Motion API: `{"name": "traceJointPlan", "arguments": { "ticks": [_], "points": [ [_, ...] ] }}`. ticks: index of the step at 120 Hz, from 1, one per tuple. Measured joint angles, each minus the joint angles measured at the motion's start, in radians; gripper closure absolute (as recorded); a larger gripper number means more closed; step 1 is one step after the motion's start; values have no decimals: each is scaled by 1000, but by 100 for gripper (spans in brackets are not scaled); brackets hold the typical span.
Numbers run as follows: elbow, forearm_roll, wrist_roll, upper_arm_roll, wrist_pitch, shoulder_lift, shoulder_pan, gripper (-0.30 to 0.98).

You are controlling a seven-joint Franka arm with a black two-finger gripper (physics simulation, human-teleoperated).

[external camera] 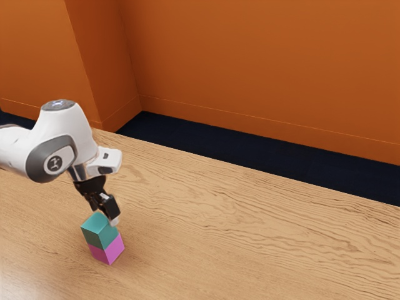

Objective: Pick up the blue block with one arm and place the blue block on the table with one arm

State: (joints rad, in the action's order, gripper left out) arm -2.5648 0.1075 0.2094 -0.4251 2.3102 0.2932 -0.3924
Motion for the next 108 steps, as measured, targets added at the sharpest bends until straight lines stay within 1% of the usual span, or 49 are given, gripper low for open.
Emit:
{"name": "traceJointPlan", "arguments": {
  "ticks": [30,51,62,108],
  "points": [
    [-16,3,-14,-2,-2,5,8,-1],
    [-17,4,-20,-4,-3,11,21,1],
    [-18,4,-23,-4,-3,9,21,0],
    [-33,4,-35,-4,2,-15,21,2]
  ]
}}
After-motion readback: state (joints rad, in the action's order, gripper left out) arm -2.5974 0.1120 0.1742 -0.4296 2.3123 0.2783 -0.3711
